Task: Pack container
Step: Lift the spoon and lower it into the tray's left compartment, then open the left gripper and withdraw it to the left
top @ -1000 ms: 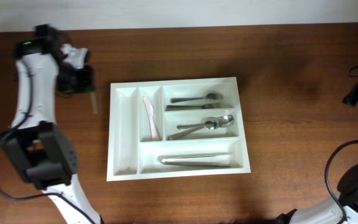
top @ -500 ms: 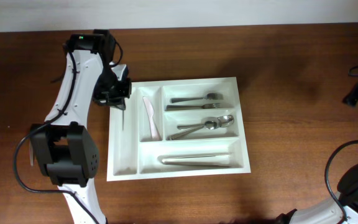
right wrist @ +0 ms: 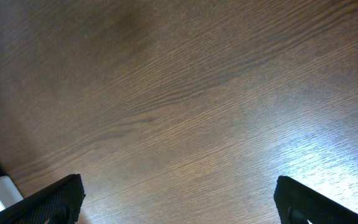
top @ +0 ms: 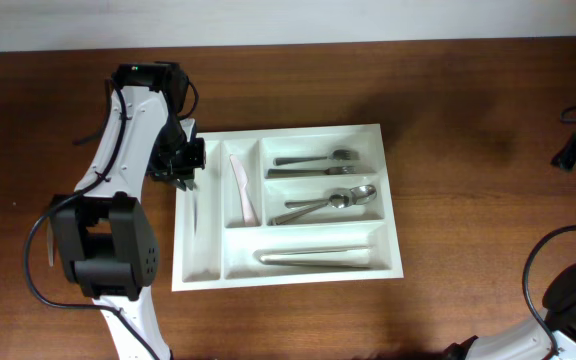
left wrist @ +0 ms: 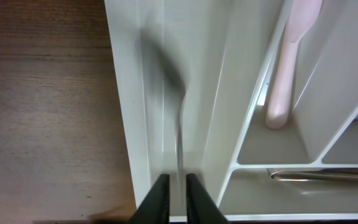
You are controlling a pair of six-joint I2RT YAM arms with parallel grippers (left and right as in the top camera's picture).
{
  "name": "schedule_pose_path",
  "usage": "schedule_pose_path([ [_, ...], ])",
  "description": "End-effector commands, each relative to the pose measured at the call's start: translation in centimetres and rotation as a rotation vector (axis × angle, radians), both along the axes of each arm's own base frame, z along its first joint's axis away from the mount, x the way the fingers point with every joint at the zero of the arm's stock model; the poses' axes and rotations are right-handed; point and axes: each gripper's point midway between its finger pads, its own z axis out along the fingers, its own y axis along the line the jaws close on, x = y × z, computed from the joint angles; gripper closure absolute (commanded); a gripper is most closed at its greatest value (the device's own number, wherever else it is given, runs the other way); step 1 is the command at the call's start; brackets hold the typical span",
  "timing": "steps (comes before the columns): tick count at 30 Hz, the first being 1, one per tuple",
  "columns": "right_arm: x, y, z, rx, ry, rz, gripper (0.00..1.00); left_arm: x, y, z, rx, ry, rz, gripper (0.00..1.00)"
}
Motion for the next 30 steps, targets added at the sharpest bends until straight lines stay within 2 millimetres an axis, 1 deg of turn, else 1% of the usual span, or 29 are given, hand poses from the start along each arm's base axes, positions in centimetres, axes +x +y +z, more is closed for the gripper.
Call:
schedule_pose_path([
  [1,0.0,0.3,0.7,0.000,-0.021,0.000,0.01,0.0,0.3,-0.5,0.016,0.007,0.003,0.82],
  [2,0.0,0.3,0.7,0.000,-0.021,0.000,0.01,0.1,0.3,-0.5,0.015,0.006,0.003,0.77],
  [3,0.0,0.3,0.7,0.000,-0.021,0.000,0.01,0.1,0.3,-0.5,0.015,0.005,0.003,0.75],
  [7,0.0,0.3,0.7,-0.001,-0.021,0.000,0.01,0.8,0.2,-0.6,0.013,-0.023,0.001,0.73],
  [9,0.0,0.3,0.7,0.000,-0.021,0.000,0.01,1.3,0.3,-0.6,0.003,-0.048,-0.039,0.71],
  [10,0.0,0.3,0.7,0.000,-0.021,0.000,0.01,1.5,0.7,-0.6,0.013,-0.057,-0.066,0.65],
  [11,0.0,0.3,0.7,0.000,-0.021,0.000,0.01,1.9,2.1,-0.3,0.072,-0.071,-0.077,0.44],
  [13,0.0,0.3,0.7,0.000,-0.021,0.000,0.01,2.1,4.4,0.1,0.160,-0.076,-0.071,0.07],
  [14,0.0,0.3,0.7,0.000,-0.021,0.000,0.01,2.1,5.9,0.3,0.210,-0.072,-0.064,0.00],
  [15,0.0,0.3,0.7,0.000,-0.021,-0.001,0.01,2.0,7.3,0.5,0.252,-0.066,-0.052,0.01],
  [19,0.0,0.3,0.7,0.000,-0.021,0.000,0.01,1.7,11.0,0.4,0.251,-0.064,0.057,0.01],
  [23,0.0,0.3,0.7,0.000,-0.021,0.000,0.01,1.2,15.9,0.3,0.264,-0.076,0.224,0.01],
  [26,0.0,0.3,0.7,0.000,-0.021,0.000,0.01,0.3,19.8,0.3,0.268,-0.085,0.330,0.01],
  [30,0.0,0.3,0.7,0.000,-0.021,0.000,0.01,-0.4,24.2,0.1,0.285,-0.123,0.444,0.00],
])
